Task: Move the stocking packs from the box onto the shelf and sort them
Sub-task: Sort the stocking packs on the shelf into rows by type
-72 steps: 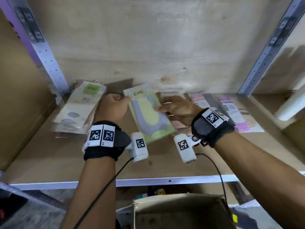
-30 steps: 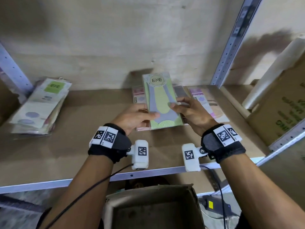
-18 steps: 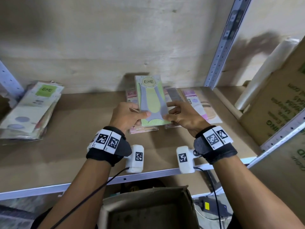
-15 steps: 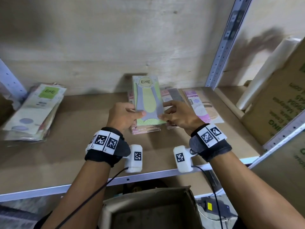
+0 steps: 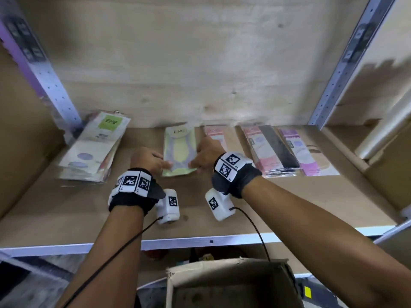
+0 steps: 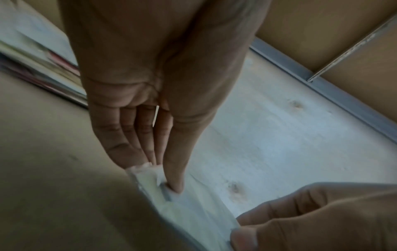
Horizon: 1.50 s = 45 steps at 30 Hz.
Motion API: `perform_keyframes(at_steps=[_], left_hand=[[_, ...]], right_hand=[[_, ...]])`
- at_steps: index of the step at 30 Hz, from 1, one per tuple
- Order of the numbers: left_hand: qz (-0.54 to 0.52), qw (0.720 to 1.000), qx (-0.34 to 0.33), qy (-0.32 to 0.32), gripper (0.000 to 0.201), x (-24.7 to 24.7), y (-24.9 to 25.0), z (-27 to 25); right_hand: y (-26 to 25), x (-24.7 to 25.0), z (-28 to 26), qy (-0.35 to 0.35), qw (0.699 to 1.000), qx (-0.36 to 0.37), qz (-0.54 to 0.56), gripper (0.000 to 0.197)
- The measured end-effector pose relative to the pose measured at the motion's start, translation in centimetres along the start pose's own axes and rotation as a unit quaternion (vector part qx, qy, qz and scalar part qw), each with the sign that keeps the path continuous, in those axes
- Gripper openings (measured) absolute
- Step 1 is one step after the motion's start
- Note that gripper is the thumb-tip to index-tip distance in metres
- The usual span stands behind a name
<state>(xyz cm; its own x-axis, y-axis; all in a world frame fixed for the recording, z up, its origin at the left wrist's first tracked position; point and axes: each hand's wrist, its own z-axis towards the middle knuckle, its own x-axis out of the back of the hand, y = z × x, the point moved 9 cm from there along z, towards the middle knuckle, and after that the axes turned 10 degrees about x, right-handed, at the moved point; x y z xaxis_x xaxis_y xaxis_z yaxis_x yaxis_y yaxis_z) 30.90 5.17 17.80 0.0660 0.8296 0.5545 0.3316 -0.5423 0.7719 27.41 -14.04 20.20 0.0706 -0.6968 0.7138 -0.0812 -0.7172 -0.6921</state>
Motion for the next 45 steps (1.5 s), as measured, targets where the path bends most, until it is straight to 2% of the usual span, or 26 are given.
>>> perform_keyframes(at_steps=[5,14,20,27,31,34,36,40,43,45], left_hand=[[0.026,0.999,0.019,-0.005,0.030,-0.1,-1.1,0.3],[0.049,0.999,0.009,-0.014,0.034,-0.4,-0.8,0.1],[0.064,0.998,-0.018,-0.021,0.032,-0.8,0.1,-0.4],[0.082,0.996,-0.025,-0.018,0.039,-0.9,0.3,-0.7],[0.101,0.994,-0.028,0.003,0.042,0.6,0.5,-0.7],[0.073,0.995,-0.044,0.053,0.033,3.9,0.8,-0.9],[0.048,0.991,-0.046,0.113,0.034,7.1,0.6,-1.3],[0.004,0.979,-0.044,0.200,0.022,13.3,-0.9,-2.0],[-0.019,0.974,-0.037,0.222,0.021,16.4,-2.6,-1.9],[-0.032,0.977,-0.027,0.210,0.022,17.4,-3.7,-1.4]], right_hand=[[-0.8,-1.7,0.9,-0.022,0.996,-0.008,-0.090,0.036],[-0.8,-2.9,1.4,-0.059,0.990,-0.013,-0.129,0.039],[-0.5,-2.3,1.6,-0.050,0.987,-0.007,-0.155,0.045],[0.1,-2.2,2.4,-0.065,0.980,-0.011,-0.186,0.043],[-1.1,-0.8,3.3,-0.014,0.976,0.002,-0.218,0.031],[-3.8,-0.3,4.2,0.004,0.981,0.043,-0.188,0.011],[-5.0,-1.1,5.1,-0.010,0.989,0.057,-0.133,0.025],[-7.8,-4.9,6.8,-0.051,0.995,0.079,0.018,0.022],[-9.8,-8.2,8.3,-0.063,0.991,0.071,0.096,0.018],[-10.7,-10.5,9.5,-0.067,0.988,0.059,0.122,0.025]])
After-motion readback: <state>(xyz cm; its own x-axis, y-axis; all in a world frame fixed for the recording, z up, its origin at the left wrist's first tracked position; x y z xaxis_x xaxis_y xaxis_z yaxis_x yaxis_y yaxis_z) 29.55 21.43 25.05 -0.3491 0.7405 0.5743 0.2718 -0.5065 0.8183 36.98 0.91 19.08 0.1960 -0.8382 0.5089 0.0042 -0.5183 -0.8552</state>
